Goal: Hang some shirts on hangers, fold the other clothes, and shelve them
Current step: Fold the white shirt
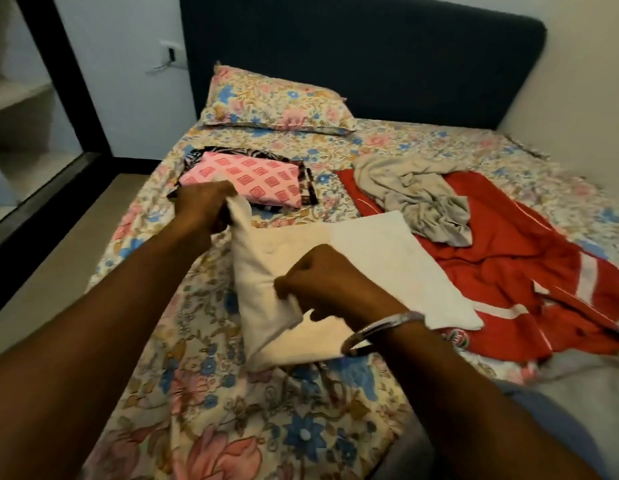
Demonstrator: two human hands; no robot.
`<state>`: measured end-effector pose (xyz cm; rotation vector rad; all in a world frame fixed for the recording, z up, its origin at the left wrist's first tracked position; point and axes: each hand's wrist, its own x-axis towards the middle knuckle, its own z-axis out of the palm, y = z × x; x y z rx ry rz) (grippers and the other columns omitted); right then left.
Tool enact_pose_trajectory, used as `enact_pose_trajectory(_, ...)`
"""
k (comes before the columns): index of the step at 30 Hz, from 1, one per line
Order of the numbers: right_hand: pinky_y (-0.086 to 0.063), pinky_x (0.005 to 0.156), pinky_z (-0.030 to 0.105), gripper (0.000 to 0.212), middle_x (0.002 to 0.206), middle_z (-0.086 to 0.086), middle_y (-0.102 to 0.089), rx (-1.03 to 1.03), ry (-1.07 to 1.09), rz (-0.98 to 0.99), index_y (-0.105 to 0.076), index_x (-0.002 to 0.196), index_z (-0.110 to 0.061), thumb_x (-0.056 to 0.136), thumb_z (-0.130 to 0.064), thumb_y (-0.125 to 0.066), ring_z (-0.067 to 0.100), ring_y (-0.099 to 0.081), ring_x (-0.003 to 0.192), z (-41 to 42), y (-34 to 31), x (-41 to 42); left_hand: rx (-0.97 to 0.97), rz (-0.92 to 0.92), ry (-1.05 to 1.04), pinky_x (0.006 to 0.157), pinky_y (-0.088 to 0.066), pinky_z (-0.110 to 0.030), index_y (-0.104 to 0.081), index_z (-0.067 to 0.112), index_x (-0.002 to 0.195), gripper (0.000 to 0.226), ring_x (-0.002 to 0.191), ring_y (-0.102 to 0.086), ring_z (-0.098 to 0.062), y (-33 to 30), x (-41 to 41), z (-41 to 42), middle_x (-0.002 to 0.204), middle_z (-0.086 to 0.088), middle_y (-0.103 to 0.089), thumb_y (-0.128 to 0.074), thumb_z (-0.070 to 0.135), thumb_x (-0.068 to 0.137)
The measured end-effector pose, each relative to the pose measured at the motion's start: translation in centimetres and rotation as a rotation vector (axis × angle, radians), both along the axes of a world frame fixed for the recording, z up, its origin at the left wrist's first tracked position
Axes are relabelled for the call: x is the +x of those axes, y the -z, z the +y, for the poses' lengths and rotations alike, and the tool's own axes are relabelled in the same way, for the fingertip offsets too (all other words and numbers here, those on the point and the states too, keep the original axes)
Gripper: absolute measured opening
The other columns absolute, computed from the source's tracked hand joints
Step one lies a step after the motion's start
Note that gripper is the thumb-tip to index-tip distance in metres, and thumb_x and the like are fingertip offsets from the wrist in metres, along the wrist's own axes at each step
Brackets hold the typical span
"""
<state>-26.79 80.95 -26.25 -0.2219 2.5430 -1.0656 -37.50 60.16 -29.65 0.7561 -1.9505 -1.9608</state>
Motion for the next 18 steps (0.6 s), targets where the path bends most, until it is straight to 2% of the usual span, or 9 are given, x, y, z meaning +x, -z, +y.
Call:
enact_pose_trajectory(2, -0.063, 0.069, 0.044, 0.027, 0.092, 0.021, -0.073, -0.073, 0.103, -0.068, -0.071, 0.097, 0.006, 0.084, -0.017, -0.071, 0.033, -0.073, 0.080, 3.8, -1.0, -1.2, -0.041, 0.000, 0.056, 0.062, -0.055, -0.032, -0.065, 0.013, 0.076, 0.013, 0.061, -0.060, -0.021, -1.3, -2.1, 3.6, 0.073, -0.009, -0.066, -0.075, 0.016, 0.083)
enact_pose_trajectory(5, -0.061, 0.064, 0.037, 0.023, 0.095, 0.019, -0.070, -0.097, 0.201, -0.151, -0.067, 0.099, 0.004, 0.084, -0.013, -0.072, 0.026, -0.072, 0.072, 8.8, -1.6, -3.2, -0.102, 0.023, 0.119, 0.066, -0.057, -0.033, -0.067, 0.012, 0.077, 0.012, 0.063, -0.063, -0.020, -1.8, -4.6, 9.2, 0.074, -0.008, -0.069, -0.072, 0.017, 0.087)
enact_pose_trajectory(7, -0.061, 0.067, 0.040, 0.022, 0.092, 0.018, -0.071, -0.025, 0.229, -0.162, -0.067, 0.096, 0.002, 0.082, -0.014, -0.073, 0.029, -0.073, 0.073, 11.4, -1.0, -4.4, -0.136, 0.016, 0.184, 0.064, -0.058, -0.035, -0.068, 0.011, 0.079, 0.011, 0.063, -0.063, -0.021, -1.2, -6.4, 13.4, 0.075, -0.010, -0.070, -0.072, 0.018, 0.087)
enact_pose_trajectory(9, -0.061, 0.074, 0.045, 0.023, 0.090, 0.018, -0.072, 0.051, 0.251, -0.150, -0.068, 0.092, 0.000, 0.079, -0.017, -0.074, 0.031, -0.074, 0.078, 13.1, -0.3, -5.2, -0.187, 0.002, 0.227, 0.068, -0.061, -0.040, -0.068, 0.013, 0.075, 0.010, 0.066, -0.065, -0.023, -0.2, -8.1, 17.1, 0.072, -0.008, -0.069, -0.073, 0.019, 0.082)
enact_pose_trajectory(11, -0.062, 0.077, 0.047, 0.023, 0.087, 0.017, -0.072, 0.055, 0.306, -0.147, -0.066, 0.090, -0.001, 0.076, -0.019, -0.073, 0.033, -0.074, 0.077, 14.5, 0.3, -6.0, -0.216, -0.017, 0.260, 0.069, -0.061, -0.041, -0.066, 0.014, 0.071, 0.013, 0.067, -0.066, -0.024, 0.8, -9.8, 20.2, 0.070, -0.007, -0.067, -0.075, 0.021, 0.079)
enact_pose_trajectory(16, -0.060, 0.085, 0.050, 0.019, 0.081, 0.013, -0.064, 0.075, 0.386, -0.212, -0.062, 0.089, -0.005, 0.083, -0.023, -0.063, 0.032, -0.067, 0.073, 18.2, 2.0, -7.5, -0.302, -0.052, 0.339, 0.068, -0.064, -0.044, -0.069, 0.007, 0.083, 0.022, 0.067, -0.071, -0.028, 3.1, -12.5, 25.9, 0.073, -0.012, -0.070, -0.074, 0.028, 0.078)
enact_pose_trajectory(18, -0.059, 0.087, 0.051, 0.019, 0.082, 0.012, -0.062, 0.099, 0.418, -0.218, -0.060, 0.085, -0.008, 0.082, -0.027, -0.061, 0.033, -0.067, 0.078, 19.3, 2.9, -7.8, -0.342, -0.050, 0.360, 0.072, -0.063, -0.043, -0.068, 0.007, 0.076, 0.019, 0.072, -0.073, -0.032, 3.7, -13.0, 27.3, 0.072, -0.014, -0.071, -0.072, 0.025, 0.077)
